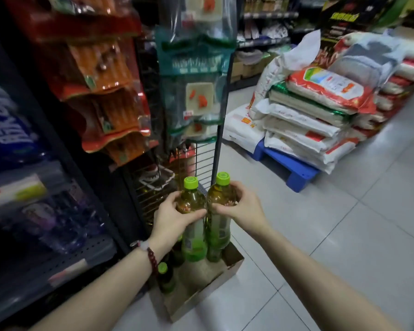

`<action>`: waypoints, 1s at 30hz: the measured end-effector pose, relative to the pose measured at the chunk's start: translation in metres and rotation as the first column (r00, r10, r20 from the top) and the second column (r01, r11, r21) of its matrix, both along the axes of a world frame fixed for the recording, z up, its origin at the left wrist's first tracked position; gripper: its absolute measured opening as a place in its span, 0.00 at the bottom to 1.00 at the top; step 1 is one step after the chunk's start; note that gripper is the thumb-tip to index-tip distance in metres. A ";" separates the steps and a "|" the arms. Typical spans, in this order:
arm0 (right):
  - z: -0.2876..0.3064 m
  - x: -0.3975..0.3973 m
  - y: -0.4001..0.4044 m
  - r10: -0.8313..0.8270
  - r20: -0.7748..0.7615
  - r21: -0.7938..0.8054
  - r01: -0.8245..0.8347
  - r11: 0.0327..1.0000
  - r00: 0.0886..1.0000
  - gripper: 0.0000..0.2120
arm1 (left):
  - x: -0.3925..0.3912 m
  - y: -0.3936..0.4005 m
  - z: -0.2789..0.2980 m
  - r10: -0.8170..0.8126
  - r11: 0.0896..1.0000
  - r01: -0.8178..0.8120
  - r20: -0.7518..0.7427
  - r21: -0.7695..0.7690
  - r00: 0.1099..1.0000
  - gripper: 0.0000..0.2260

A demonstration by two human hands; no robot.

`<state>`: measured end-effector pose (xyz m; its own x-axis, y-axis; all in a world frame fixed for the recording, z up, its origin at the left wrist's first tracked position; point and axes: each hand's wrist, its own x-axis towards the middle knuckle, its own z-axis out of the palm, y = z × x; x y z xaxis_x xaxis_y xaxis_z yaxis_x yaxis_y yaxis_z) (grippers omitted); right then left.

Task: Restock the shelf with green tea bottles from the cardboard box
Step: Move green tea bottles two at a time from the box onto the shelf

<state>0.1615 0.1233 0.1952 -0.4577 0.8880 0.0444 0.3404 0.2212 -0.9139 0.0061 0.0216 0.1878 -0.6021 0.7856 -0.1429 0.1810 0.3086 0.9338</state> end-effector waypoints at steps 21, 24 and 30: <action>0.465 0.015 -0.077 0.006 -0.139 -0.081 -0.018 0.997 0.990 0.24 | -0.005 -0.062 0.450 -0.179 0.963 0.161 0.067 0.217 0.982 0.28; 0.515 0.003 -0.098 0.036 -0.138 -0.041 -0.042 0.998 0.990 0.27 | -0.018 -0.086 0.498 -0.167 0.961 0.154 0.036 0.230 0.985 0.28; 0.600 -0.025 -0.130 0.120 -0.085 0.113 -0.110 0.987 0.989 0.26 | -0.048 -0.126 0.573 -0.076 0.959 0.083 -0.038 0.271 0.996 0.34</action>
